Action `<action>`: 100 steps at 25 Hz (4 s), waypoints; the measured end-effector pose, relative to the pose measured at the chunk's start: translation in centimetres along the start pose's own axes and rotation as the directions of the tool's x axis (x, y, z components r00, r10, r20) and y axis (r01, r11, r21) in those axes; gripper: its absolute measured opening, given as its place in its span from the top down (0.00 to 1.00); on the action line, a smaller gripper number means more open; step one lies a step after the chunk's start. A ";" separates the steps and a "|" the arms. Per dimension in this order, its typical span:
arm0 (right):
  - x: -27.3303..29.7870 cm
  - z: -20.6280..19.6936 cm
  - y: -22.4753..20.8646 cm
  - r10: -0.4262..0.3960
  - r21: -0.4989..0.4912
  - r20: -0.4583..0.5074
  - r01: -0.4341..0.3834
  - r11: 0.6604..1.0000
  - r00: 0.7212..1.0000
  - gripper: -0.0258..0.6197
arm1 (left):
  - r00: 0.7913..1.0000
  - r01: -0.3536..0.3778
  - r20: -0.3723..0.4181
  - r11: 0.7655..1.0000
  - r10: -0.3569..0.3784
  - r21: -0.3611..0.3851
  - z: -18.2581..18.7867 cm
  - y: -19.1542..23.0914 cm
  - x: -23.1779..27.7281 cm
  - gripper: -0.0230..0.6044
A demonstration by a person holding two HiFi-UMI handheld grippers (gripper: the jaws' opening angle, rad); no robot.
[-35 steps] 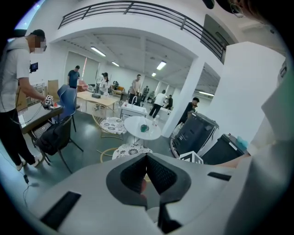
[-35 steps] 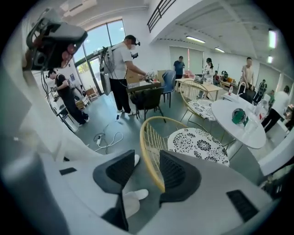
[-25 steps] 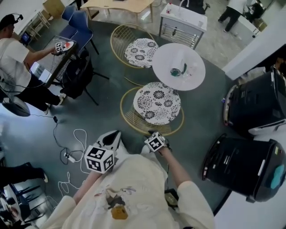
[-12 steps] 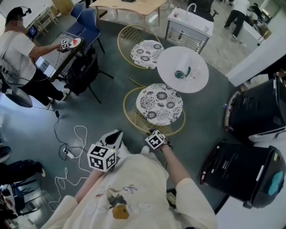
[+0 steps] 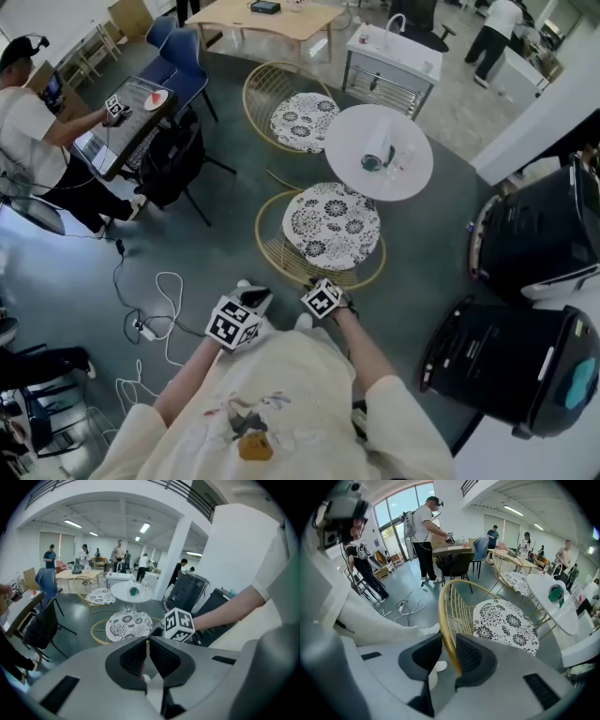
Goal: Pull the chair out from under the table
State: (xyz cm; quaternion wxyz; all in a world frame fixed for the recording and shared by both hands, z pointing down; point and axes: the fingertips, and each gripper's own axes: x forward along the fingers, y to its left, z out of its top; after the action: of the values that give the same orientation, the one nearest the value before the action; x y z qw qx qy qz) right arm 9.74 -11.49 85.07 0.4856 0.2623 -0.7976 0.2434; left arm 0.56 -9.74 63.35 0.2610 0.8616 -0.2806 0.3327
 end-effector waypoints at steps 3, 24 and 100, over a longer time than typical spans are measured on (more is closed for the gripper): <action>0.0 -0.1 0.2 0.037 0.021 -0.009 -0.037 0.999 0.999 0.82 | 0.999 0.009 -0.053 0.993 -0.003 0.116 -1.5 0.8 2.7 0.96; -0.4 0.9 0.1 0.018 0.031 0.026 -0.019 0.999 0.999 0.81 | 0.963 0.171 -0.254 0.926 -0.085 0.336 -4.4 4.0 14.6 0.91; -0.2 -6.0 18.7 0.071 0.141 -0.037 -0.065 0.988 0.997 0.80 | 0.845 0.356 -0.535 0.762 -0.014 0.541 -23.5 -2.8 10.1 0.74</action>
State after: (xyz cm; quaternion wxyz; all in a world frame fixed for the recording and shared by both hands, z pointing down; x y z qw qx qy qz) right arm 1.47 6.29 84.87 0.4742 0.2632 -0.7767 0.3204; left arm -1.29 4.07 84.99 0.0583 0.8057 0.0124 0.5893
